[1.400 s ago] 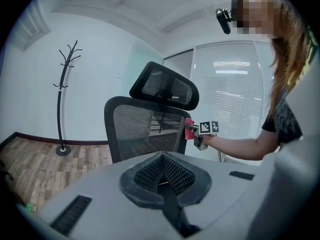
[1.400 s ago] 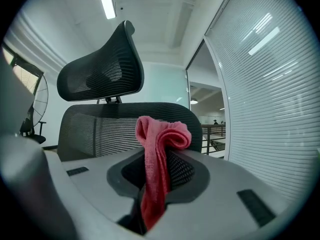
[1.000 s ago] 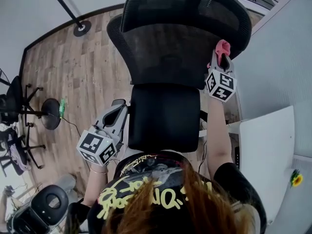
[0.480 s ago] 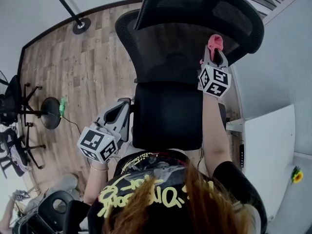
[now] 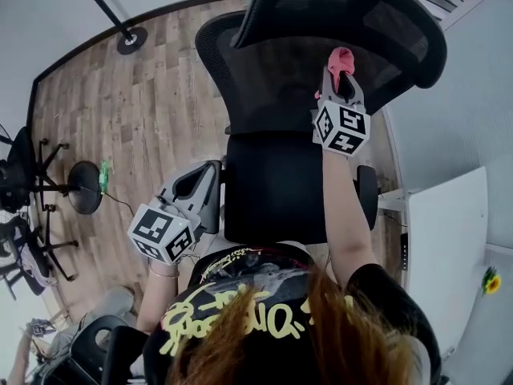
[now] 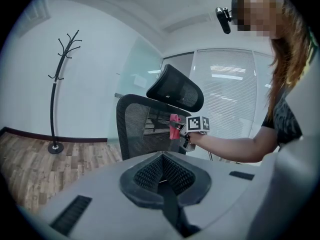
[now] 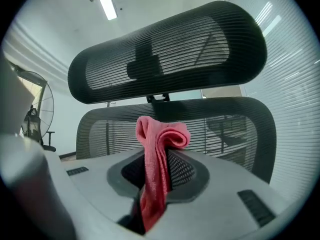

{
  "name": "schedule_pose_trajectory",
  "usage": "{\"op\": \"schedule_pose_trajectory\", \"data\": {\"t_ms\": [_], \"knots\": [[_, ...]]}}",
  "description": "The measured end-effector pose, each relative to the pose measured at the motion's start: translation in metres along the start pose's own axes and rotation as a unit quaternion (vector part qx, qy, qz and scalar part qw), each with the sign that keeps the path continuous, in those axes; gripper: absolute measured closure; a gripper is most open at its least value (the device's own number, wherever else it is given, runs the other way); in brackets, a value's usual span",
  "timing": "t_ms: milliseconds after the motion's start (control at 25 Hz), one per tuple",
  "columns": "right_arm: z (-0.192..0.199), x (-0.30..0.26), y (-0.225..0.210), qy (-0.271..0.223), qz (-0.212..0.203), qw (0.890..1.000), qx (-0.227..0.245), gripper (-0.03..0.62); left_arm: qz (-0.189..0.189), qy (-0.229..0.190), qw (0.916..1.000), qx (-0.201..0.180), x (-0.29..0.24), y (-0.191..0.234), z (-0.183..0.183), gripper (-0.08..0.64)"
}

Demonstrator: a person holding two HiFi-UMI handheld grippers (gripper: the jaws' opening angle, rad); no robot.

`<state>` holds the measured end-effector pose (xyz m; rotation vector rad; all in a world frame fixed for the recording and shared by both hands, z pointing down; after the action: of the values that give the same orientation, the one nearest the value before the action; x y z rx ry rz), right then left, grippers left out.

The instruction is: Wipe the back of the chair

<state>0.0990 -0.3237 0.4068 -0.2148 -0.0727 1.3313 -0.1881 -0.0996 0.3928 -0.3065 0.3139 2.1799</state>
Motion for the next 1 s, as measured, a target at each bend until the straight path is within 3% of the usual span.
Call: {"op": "schedule_pose_trajectory", "data": {"t_ms": [600, 1000], "knots": [[0.008, -0.016, 0.074, -0.003, -0.03, 1.0, -0.007, 0.52, 0.015, 0.007, 0.9998, 0.005, 0.012, 0.035, 0.002, 0.571], [0.021, -0.025, 0.128, 0.004, -0.077, 0.997, -0.005, 0.52, 0.016, 0.009, 0.9998, 0.004, 0.018, 0.049, 0.007, 0.571]]}}
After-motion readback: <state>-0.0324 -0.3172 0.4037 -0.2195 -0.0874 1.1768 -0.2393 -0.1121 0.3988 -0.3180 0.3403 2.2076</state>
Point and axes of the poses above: the fingertips, and each gripper's own axes: x backward along the fingers, y to its left, z out of its underside, the point moved 6 cm from there along x, backward along the fingers, and after that the axes turned 10 degrees about -x, right-handed, at the moved point
